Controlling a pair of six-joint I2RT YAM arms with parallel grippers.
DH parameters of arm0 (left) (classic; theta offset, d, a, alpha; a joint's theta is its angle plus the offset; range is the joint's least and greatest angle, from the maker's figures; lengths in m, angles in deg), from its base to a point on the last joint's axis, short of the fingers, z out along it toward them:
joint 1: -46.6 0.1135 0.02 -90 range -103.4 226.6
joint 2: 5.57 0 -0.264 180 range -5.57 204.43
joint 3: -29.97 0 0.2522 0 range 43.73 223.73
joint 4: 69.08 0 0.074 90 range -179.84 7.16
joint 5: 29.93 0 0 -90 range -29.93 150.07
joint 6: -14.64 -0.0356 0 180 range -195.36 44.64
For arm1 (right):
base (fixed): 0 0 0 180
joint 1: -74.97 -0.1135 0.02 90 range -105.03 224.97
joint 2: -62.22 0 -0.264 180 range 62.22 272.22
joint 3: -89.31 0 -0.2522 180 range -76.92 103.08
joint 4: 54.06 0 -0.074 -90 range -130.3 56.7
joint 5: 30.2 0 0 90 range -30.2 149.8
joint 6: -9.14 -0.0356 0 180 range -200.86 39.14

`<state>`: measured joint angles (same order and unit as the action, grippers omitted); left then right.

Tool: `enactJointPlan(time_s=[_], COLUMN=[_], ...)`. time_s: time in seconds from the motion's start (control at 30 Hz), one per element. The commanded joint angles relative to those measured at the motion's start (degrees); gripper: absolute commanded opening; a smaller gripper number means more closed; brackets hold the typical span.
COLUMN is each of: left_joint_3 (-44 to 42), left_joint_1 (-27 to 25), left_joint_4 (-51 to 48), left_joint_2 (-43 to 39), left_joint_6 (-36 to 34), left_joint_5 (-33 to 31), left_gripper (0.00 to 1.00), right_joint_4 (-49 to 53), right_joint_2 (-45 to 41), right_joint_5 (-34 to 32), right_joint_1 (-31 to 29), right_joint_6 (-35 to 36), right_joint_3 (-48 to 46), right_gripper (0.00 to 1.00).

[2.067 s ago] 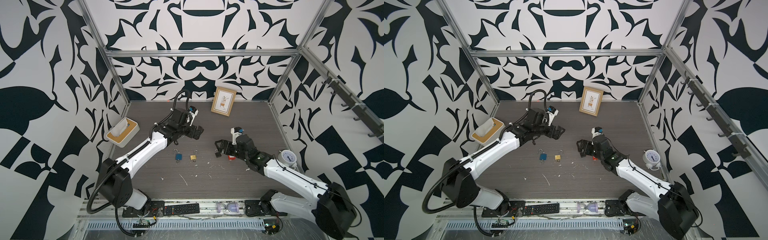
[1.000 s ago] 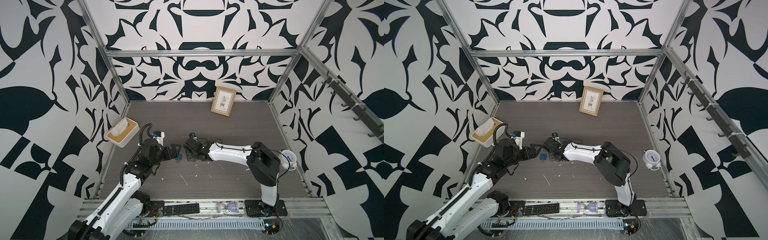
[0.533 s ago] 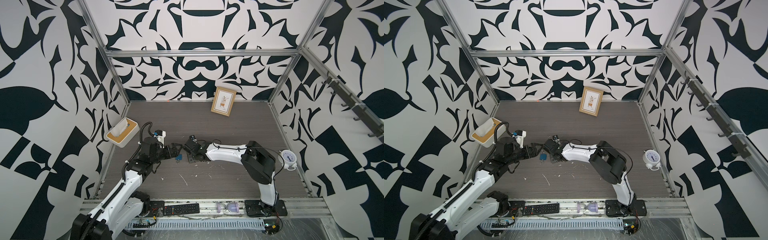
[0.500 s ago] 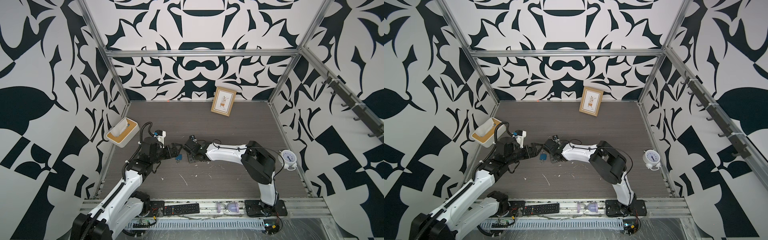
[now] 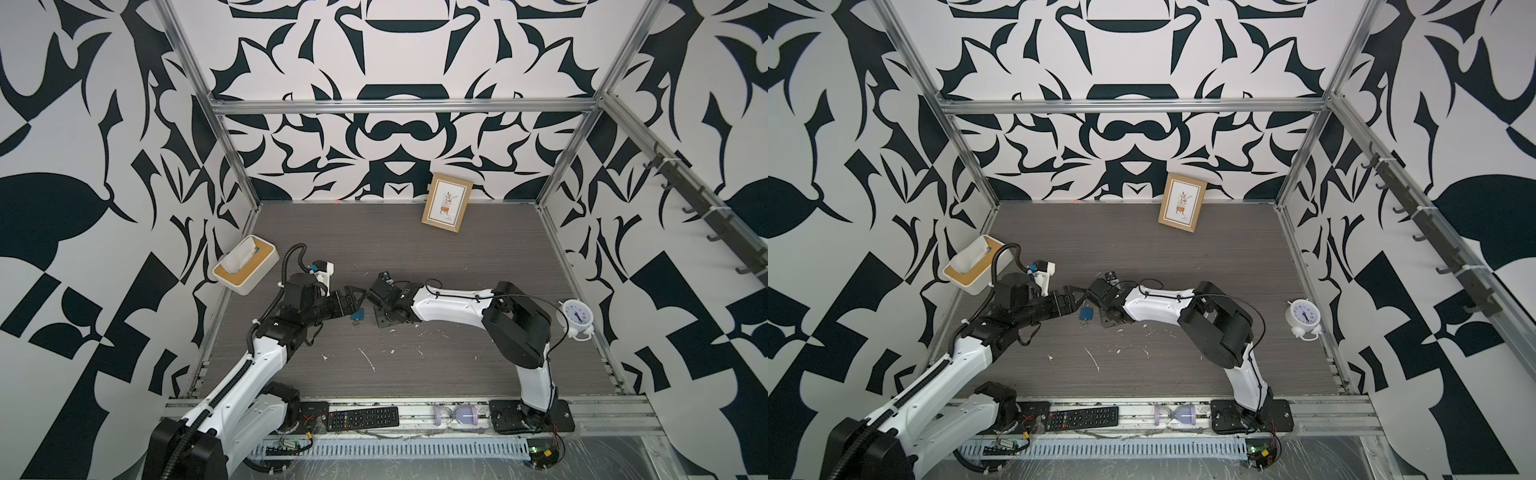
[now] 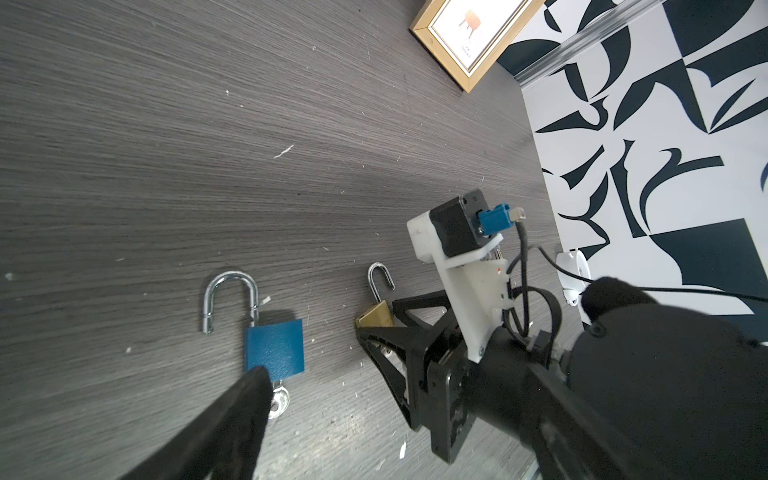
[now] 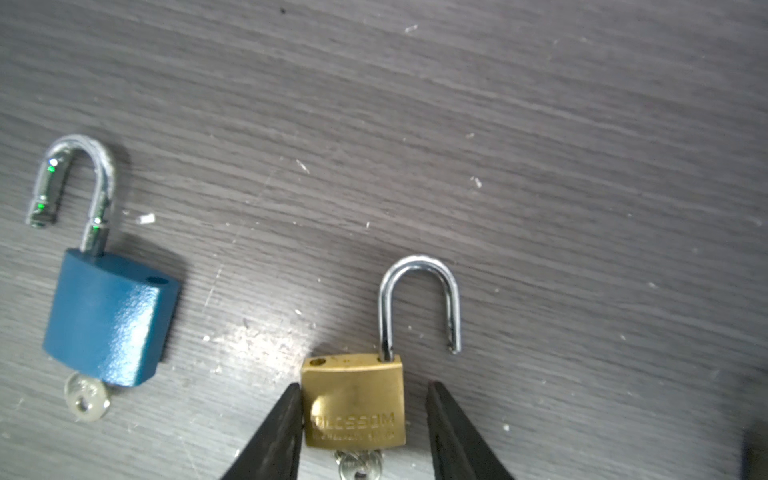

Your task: Lock with the key

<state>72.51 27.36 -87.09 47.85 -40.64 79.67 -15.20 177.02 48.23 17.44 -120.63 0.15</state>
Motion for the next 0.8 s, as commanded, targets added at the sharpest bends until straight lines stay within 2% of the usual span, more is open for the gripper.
enactJointPlan(time_s=[0.0,0.63,0.77], left_joint_3=[-0.5,-1.2,-1.2], left_joint_1=[0.3,0.3,0.3], left_joint_4=[1.0,1.8,2.0], left_joint_2=[0.2,1.8,2.2], left_joint_6=[0.3,0.0,0.0], left_joint_5=[1.1,1.7,1.8], left_gripper=[0.96,0.96,0.95], right_joint_4=[1.5,5.6,6.1], right_joint_2=[0.3,4.1,5.2], right_joint_5=[-0.4,-0.1,0.0], right_joint_1=[-0.4,-0.8,-0.8], right_joint_6=[1.1,6.4,6.8], right_joint_3=[0.3,3.5,3.5], right_gripper=[0.5,0.49,0.46])
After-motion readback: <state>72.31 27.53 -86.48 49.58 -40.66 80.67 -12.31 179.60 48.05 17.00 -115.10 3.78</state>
